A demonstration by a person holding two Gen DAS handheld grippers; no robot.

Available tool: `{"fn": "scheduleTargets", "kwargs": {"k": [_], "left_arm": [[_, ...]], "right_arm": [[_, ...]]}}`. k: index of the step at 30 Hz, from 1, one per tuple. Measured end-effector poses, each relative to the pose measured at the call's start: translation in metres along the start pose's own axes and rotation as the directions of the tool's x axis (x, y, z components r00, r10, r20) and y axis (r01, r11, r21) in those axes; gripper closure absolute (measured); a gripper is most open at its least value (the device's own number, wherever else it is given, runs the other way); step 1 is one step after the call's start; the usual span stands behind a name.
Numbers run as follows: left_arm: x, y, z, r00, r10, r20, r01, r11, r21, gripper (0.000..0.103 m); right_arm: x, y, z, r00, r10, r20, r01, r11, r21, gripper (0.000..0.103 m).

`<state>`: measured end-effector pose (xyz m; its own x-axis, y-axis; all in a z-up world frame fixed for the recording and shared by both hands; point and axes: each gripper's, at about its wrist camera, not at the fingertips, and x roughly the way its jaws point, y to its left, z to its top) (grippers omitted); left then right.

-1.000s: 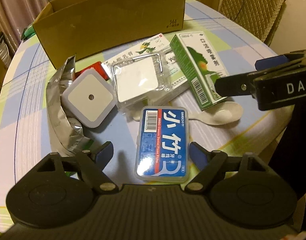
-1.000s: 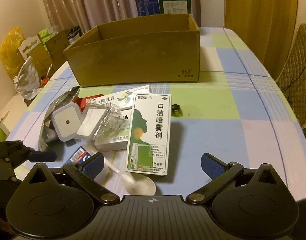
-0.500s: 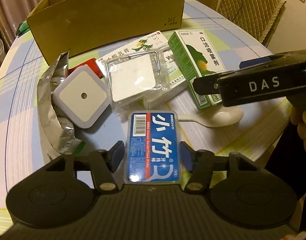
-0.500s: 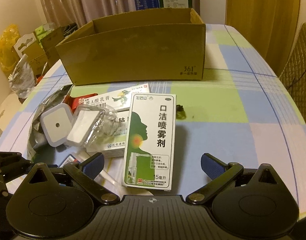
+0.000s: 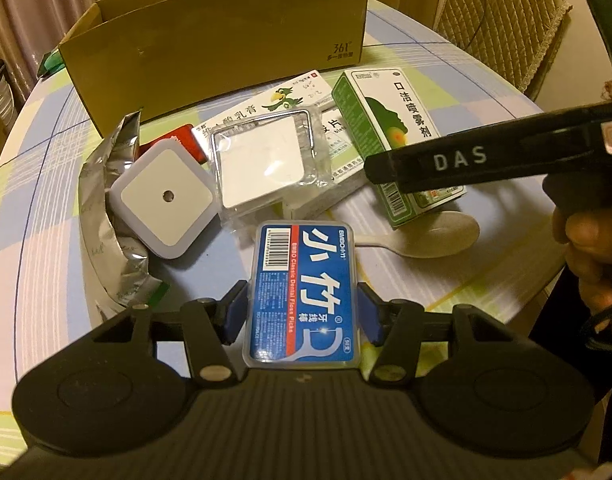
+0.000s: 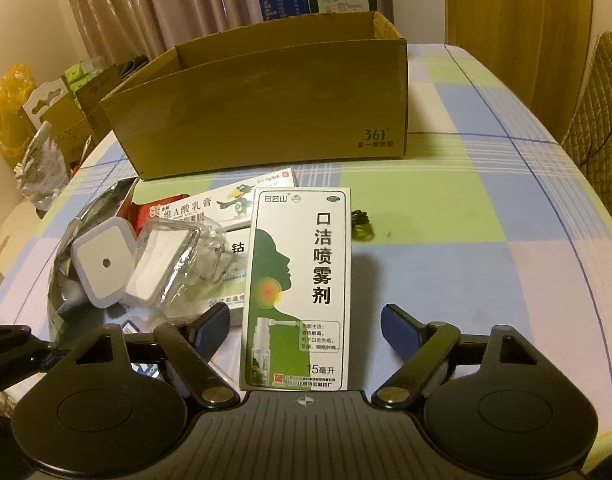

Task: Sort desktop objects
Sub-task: 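Grasp the blue floss box with left tool while right tool grasps green spray box, then carry both boxes over the cardboard box with both tools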

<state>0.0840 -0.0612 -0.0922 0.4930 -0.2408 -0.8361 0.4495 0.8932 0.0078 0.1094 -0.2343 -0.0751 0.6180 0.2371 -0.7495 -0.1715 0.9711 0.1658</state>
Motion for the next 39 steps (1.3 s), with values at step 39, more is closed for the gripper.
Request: {"fn": "scheduleTargets", "kwargs": {"k": [39], "left_arm": [[-0.046,0.054,0.101,0.956,0.124,0.266,-0.110,0.992,-0.064,0.051]], "right_arm": [[-0.047,0.010,0.111,0.980,0.017,0.197,-0.004,0.998,-0.065,0.050]]}}
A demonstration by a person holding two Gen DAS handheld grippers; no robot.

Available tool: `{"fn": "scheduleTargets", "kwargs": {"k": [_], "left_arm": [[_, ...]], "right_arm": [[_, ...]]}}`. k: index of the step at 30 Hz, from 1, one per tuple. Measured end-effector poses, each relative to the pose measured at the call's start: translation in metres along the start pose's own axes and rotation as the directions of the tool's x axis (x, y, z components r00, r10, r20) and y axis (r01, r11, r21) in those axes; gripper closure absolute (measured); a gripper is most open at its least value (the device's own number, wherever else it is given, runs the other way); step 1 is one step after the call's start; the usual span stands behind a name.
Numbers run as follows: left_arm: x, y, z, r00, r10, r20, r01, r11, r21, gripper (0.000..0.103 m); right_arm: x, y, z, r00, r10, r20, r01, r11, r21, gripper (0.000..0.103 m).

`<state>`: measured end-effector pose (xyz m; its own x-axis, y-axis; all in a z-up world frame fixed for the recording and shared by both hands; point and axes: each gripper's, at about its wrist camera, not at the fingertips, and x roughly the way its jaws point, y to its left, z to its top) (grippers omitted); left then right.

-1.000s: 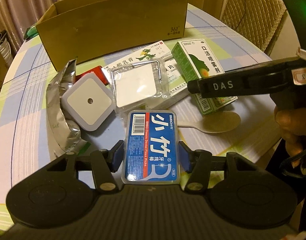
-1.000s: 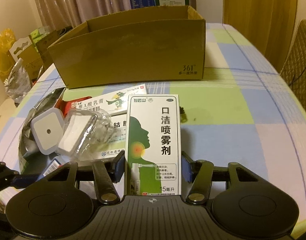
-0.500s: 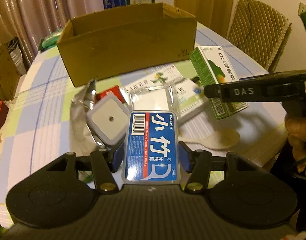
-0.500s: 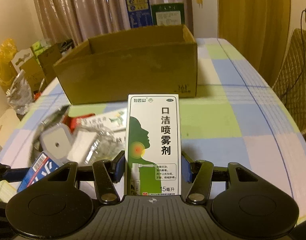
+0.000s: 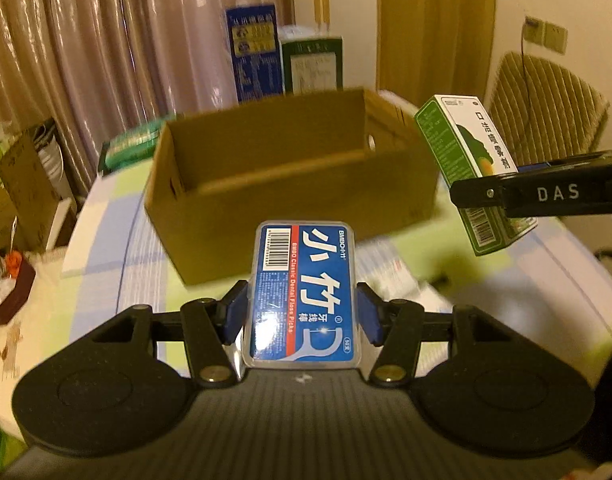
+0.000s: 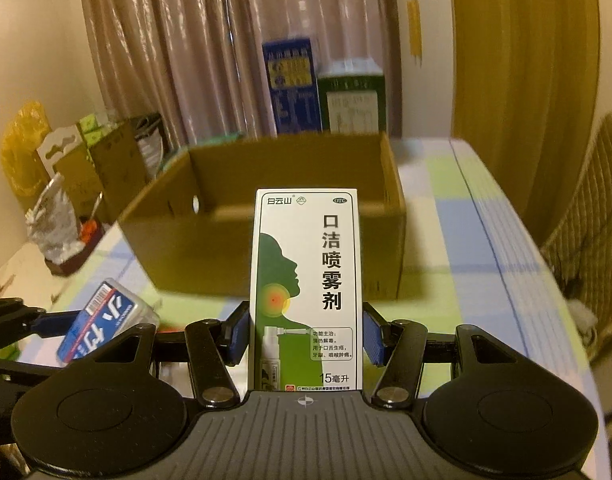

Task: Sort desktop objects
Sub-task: 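Carry both boxes over the cardboard box with both tools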

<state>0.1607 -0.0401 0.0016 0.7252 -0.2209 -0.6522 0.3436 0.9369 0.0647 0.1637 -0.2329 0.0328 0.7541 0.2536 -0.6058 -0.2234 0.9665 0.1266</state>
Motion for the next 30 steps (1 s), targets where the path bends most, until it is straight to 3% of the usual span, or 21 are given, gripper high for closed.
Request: {"fn": "scheduleTargets", "kwargs": {"k": [11,18,30], "left_arm": [[0.047,0.030,0.074,0.996,0.032,0.086,-0.030,0.999,-0.021,0.051],[0.073,0.051,0.091,0.996,0.044,0.081,-0.040,0.998,-0.056,0.051],[0.117,0.075,0.106,0.996,0.041,0.075,-0.034,0.995,-0.098,0.051]], "right_arm": [[0.046,0.008,0.073,0.996,-0.003,0.087,0.004,1.000,-0.010,0.050],[0.079,0.012,0.087,0.994,0.013,0.110,-0.017,0.999,0.032,0.050],[0.132,0.000,0.089,0.998,0.000,0.061,-0.005,0.996,0.086,0.050]]}}
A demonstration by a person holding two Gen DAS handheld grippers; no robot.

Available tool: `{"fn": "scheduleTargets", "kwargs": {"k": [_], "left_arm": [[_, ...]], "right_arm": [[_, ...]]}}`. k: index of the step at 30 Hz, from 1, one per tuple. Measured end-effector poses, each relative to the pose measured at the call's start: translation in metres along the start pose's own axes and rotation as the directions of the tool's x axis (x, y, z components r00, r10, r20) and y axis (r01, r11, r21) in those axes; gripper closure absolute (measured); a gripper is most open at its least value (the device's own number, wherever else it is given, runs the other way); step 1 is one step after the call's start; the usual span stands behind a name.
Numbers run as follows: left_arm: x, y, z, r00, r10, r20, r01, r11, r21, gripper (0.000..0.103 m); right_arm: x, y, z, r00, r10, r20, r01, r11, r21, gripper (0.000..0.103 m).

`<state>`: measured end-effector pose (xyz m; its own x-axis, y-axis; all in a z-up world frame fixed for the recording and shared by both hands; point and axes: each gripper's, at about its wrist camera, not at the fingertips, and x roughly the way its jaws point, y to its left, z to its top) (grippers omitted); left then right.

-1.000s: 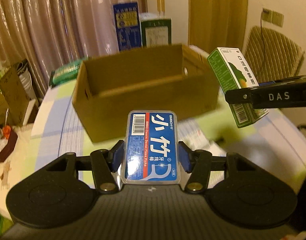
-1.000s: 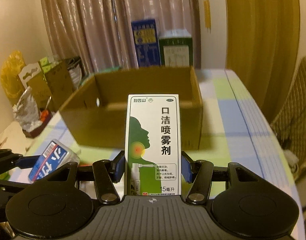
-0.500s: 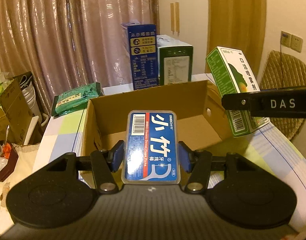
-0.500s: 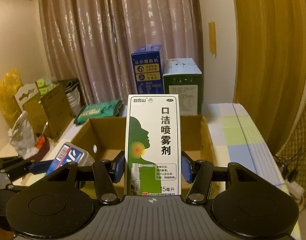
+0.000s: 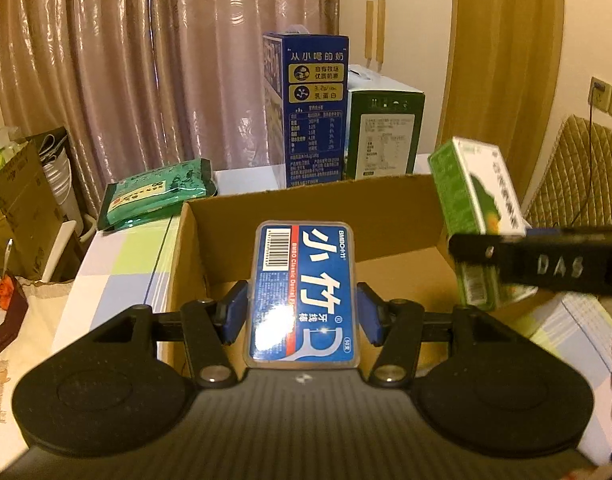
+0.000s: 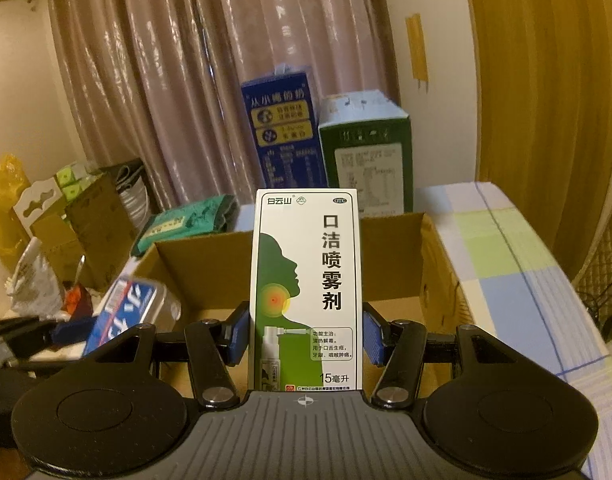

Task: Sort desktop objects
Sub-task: 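Carry both boxes over the cardboard box with both tools, then open both tools to drop the floss and spray boxes into the box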

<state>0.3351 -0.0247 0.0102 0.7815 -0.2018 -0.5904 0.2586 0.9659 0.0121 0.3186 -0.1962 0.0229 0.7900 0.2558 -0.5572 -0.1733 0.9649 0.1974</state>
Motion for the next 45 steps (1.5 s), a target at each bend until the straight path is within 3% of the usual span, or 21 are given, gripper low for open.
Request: {"fn": "scheduleTargets", "kwargs": {"k": [12,13,14,15,25,27,28,29,45], "left_arm": [[0.039,0.008,-0.006,0.999,-0.040,-0.020,0.039,0.998,-0.052,0.051],[0.041,0.008,-0.007,0.999,-0.036,-0.018,0.035,0.998,-0.052,0.048],[0.043,0.008,-0.008,0.999,-0.029,-0.017,0.028,0.998,-0.049,0.036],[0.044,0.008,-0.009,1.000,-0.019,-0.015,0.018,0.999,-0.048,0.034],[0.036,0.018,-0.010,1.000,0.012,-0.019,-0.013,0.999,-0.050,0.034],[0.035,0.018,-0.009,1.000,0.011,-0.018,-0.012,0.999,-0.050,0.034],[0.034,0.019,-0.009,1.000,0.010,-0.018,-0.011,0.999,-0.050,0.034],[0.034,0.019,-0.009,1.000,0.011,-0.019,-0.012,0.999,-0.050,0.034],[-0.004,0.018,-0.011,1.000,0.021,0.015,-0.020,0.999,-0.027,0.021]], "right_arm": [[0.029,-0.009,-0.009,0.998,-0.005,-0.067,0.006,1.000,0.015,0.050],[0.031,-0.010,-0.009,0.998,-0.005,-0.069,0.006,1.000,0.019,0.050],[0.031,-0.011,-0.010,0.998,-0.005,-0.070,0.006,1.000,0.023,0.050],[0.032,-0.012,-0.009,0.998,-0.004,-0.069,0.006,1.000,0.030,0.050],[0.034,-0.018,-0.009,0.999,0.015,-0.048,-0.012,0.998,0.069,0.050],[0.032,-0.019,-0.008,1.000,0.015,-0.026,-0.013,0.997,0.076,0.044],[0.031,-0.020,-0.008,1.000,0.015,-0.015,-0.013,0.996,0.087,0.028],[0.028,-0.023,-0.007,1.000,0.018,0.002,-0.018,0.994,0.105,0.021],[-0.011,-0.031,-0.006,0.994,0.008,0.110,-0.019,0.994,0.105,0.020]]}}
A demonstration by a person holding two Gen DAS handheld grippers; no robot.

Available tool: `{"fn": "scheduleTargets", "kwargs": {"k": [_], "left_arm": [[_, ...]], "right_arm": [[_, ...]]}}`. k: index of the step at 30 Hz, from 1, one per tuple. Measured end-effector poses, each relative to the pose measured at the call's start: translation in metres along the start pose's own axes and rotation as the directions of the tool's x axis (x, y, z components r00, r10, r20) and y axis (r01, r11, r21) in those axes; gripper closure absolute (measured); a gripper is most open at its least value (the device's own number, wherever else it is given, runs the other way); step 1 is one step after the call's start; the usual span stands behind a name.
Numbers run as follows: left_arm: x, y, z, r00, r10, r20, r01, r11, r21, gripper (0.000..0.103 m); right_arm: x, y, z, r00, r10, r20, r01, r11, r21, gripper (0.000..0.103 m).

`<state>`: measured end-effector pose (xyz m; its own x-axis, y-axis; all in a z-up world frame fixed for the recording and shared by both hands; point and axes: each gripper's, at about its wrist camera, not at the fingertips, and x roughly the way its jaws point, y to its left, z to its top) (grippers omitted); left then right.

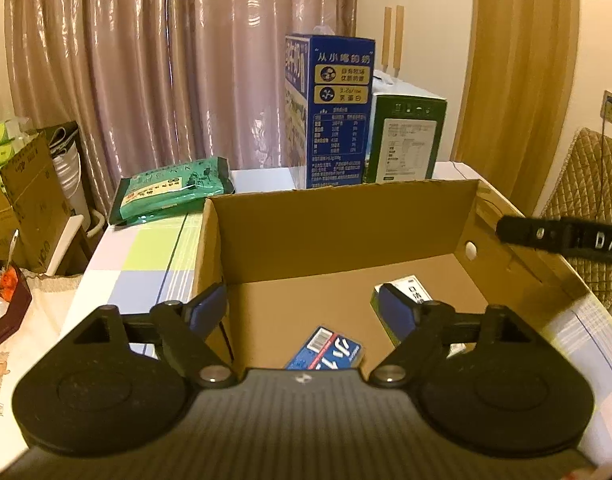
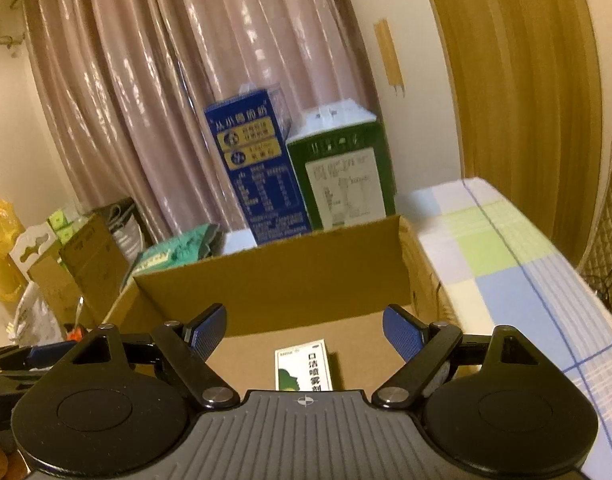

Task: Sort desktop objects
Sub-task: 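Open both tools to drop the floss and spray boxes into the box, then move both tools back toward the remaining items on the table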

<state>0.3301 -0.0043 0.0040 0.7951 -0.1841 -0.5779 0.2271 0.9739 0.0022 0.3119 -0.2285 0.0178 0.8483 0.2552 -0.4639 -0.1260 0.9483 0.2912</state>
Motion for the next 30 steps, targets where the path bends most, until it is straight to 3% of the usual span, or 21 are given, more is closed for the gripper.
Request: {"fn": "scheduleTargets", "kwargs": {"k": [9,30], "left_arm": [[-0.053,0.002,-0.037,1.000,0.020,0.004,-0.020,0.999,0.050,0.016],[-0.175,0.010,-0.141,0.998,0.003,-0.070,-0.008,0.997,-0.076,0.011]], "right_arm": [[-0.053,-0.002,-0.028,1.000,0.028,-0.004,-0.028,1.000,-0.010,0.014],[-0.156,0.017,-0.138,0.988,0.064,-0.140,-0.072,0.996,-0.055,0.002]]}}
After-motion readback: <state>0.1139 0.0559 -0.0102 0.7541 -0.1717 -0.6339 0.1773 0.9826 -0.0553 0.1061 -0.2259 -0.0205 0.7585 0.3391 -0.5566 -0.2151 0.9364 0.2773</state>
